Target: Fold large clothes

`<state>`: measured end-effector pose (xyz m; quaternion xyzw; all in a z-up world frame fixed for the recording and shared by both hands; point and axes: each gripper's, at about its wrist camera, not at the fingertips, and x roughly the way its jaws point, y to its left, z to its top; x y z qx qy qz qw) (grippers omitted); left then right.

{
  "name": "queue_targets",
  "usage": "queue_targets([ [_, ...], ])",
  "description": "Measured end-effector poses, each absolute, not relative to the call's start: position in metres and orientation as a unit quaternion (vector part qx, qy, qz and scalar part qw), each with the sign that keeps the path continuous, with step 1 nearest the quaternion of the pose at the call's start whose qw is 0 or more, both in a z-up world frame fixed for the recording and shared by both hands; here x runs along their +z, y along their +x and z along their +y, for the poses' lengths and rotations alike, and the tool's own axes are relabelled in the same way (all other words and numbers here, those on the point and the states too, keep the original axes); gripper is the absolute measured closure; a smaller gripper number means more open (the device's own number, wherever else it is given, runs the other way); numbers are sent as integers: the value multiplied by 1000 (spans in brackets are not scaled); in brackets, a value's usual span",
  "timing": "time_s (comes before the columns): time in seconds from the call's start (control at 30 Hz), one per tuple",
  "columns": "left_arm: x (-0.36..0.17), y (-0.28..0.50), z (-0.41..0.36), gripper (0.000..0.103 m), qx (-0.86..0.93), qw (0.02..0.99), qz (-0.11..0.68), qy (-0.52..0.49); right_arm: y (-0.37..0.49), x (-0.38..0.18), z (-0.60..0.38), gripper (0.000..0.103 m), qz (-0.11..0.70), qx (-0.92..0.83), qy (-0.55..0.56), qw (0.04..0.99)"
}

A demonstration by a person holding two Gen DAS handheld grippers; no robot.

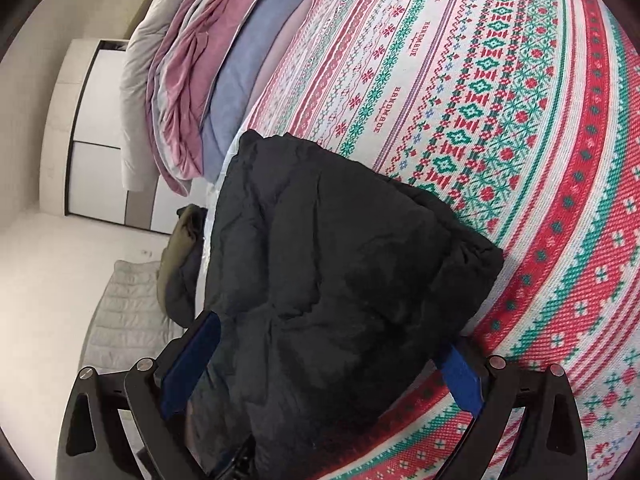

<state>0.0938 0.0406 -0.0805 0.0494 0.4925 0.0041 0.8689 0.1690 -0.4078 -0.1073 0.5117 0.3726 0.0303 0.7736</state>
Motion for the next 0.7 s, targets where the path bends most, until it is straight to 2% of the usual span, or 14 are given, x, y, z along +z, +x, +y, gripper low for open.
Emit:
queue_targets([
  [0.17,-82,92,38,16,5,869,493,49,181,-112,-392,3,377,88,526,757],
  [0.33,-82,92,38,16,5,869,492,50,181,-112,-389,15,372,63,527,761],
  [0.4,-81,91,37,16,5,870,491,50,180,-114,-391,39,367,58,532,761],
  [0.43,-81,91,37,16,5,870,491,50,178,-115,-393,47,368,51,532,761],
  [0.47,-81,91,36,16,5,870,491,49,175,-117,-394,61,370,47,531,760],
  [0.5,-80,91,37,16,4,870,491,49,174,-117,-395,71,371,46,530,761],
  [0.6,-78,90,36,16,1,870,491,46,170,-104,-393,83,358,56,511,779],
  [0.7,-76,89,36,16,-4,871,489,44,169,-68,-374,87,332,45,430,838],
])
